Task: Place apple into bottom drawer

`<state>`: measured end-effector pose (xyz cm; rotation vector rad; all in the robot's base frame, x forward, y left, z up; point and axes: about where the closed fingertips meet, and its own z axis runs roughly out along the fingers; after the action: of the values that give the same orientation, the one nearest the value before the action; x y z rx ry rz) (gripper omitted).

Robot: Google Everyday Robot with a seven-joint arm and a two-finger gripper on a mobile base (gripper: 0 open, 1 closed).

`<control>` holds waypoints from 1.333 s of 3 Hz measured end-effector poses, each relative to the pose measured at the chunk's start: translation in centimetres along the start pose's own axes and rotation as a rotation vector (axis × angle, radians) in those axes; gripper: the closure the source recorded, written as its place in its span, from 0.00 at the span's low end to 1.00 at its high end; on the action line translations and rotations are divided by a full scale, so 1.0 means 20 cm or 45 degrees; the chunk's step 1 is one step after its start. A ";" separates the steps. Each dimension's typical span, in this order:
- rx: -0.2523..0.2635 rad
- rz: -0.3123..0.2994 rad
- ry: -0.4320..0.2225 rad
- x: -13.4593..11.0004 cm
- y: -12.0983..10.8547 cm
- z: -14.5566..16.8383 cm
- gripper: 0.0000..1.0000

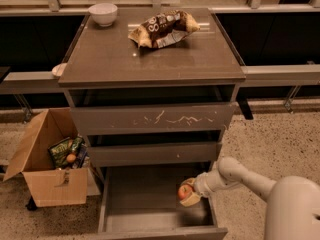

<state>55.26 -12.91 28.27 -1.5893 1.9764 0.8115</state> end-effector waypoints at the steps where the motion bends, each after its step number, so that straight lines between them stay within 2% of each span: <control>1: -0.051 0.008 -0.032 0.17 -0.07 0.23 1.00; 2: -0.029 0.044 -0.068 0.28 -0.12 0.38 1.00; 3: -0.010 0.096 -0.100 0.35 -0.16 0.48 0.82; 4: -0.008 0.115 -0.125 0.37 -0.18 0.54 0.59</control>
Offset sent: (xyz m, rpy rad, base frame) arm 0.0233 0.0077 -0.1405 0.0774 0.0200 -0.0771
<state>57.12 -10.99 14.87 -1.4442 1.9889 0.9134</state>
